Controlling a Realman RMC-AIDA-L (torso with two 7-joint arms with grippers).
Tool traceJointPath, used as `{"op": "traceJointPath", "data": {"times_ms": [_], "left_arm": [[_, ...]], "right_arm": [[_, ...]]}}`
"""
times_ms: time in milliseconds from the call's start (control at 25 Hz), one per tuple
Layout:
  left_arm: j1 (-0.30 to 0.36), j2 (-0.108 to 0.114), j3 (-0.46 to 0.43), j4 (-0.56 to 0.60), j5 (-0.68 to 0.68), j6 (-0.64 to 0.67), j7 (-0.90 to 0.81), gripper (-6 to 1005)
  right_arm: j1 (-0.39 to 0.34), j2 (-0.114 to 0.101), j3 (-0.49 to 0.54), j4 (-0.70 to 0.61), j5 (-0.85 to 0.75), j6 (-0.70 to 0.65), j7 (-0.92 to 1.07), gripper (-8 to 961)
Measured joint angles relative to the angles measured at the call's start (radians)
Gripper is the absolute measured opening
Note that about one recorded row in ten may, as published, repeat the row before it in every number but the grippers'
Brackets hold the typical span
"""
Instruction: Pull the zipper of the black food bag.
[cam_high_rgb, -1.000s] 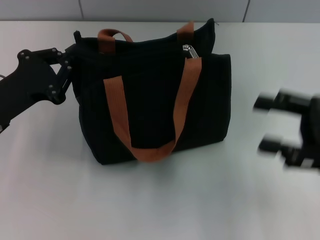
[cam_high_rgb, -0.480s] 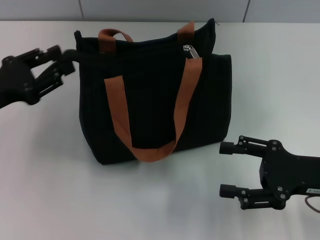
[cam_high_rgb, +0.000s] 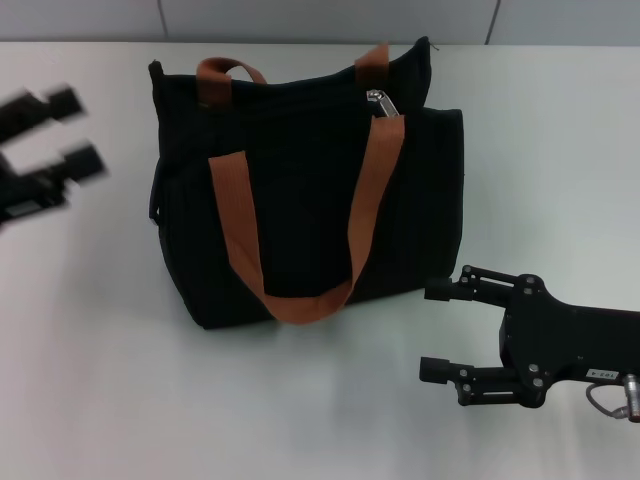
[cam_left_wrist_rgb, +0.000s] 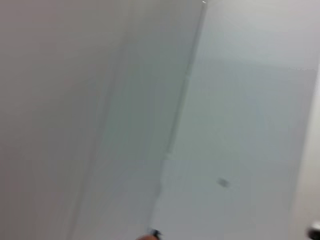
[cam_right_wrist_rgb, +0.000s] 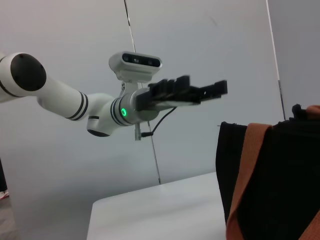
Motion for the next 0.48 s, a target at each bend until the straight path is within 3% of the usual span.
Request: {"op": "traceJointPath", "data": {"times_ms": [80, 320, 480], "left_arm": [[-0.001, -0.016, 0.071, -0.001, 0.001, 0.008, 0.037, 829], [0.008, -0.071, 0.276, -0.008, -0.001, 0.018, 0.212, 829], [0.028, -0.11, 0.347, -0.011, 0.007, 0.014, 0.311, 829]], "right_arm": [[0.008, 0.0, 0.0, 0.013, 0.001, 0.008, -0.009, 829], [0.024, 0.001, 0.0, 0.035, 0.001, 0.041, -0.018, 829], [0.043, 0.002, -0.001, 0.061, -0.002, 0.06, -0.02, 829]]}}
